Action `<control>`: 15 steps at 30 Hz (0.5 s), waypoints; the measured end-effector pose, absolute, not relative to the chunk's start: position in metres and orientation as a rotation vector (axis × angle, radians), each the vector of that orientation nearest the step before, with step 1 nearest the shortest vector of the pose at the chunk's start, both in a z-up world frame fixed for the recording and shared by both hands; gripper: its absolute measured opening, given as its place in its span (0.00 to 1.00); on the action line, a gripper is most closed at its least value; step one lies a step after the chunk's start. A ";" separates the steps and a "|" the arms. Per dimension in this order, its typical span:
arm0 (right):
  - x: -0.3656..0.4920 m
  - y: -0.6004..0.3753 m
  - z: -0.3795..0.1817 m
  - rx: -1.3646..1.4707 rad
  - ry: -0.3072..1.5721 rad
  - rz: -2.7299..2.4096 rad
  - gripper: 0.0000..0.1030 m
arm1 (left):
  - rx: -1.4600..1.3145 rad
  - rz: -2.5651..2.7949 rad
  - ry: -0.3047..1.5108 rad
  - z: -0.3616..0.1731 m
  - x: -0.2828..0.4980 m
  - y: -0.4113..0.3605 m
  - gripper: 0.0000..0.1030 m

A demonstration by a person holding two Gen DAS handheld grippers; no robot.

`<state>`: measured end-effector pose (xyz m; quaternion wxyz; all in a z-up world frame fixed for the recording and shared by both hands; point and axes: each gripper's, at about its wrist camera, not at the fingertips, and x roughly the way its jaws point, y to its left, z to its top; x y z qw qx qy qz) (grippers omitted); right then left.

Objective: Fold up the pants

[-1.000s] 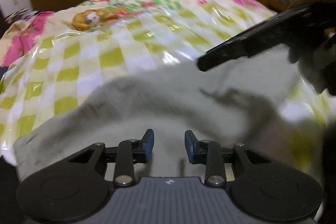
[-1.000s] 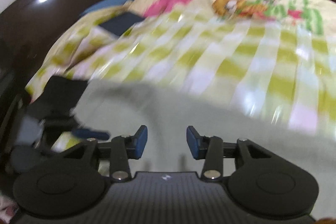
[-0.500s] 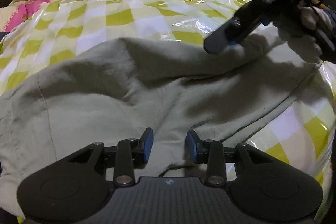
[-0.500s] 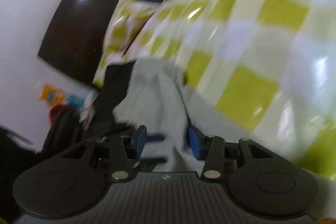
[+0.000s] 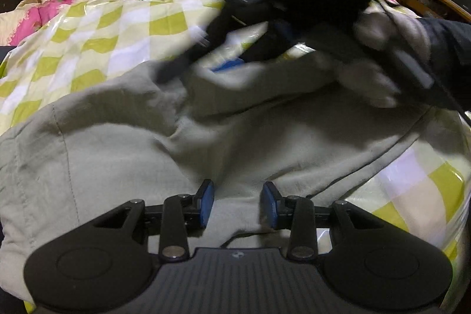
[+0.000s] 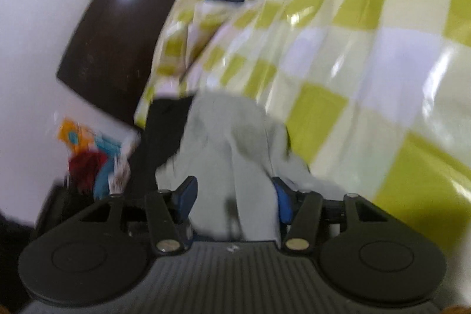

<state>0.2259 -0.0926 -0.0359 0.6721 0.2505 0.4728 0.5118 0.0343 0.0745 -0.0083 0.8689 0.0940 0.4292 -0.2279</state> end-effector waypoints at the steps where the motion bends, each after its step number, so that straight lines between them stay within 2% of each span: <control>1: 0.235 -0.096 -0.038 0.646 1.038 1.123 0.55 | 0.197 -0.477 0.896 -0.009 0.034 0.075 0.49; 5: 0.262 -0.120 -0.032 0.876 0.951 1.057 0.56 | 0.184 -0.478 0.892 -0.008 0.031 0.077 0.50; 8: 0.254 -0.127 -0.017 0.734 0.988 1.070 0.59 | 0.178 -0.484 0.882 -0.010 0.030 0.080 0.50; 15: 0.217 -0.154 -0.008 0.443 1.242 1.047 0.59 | 0.173 -0.484 0.877 -0.012 0.030 0.084 0.50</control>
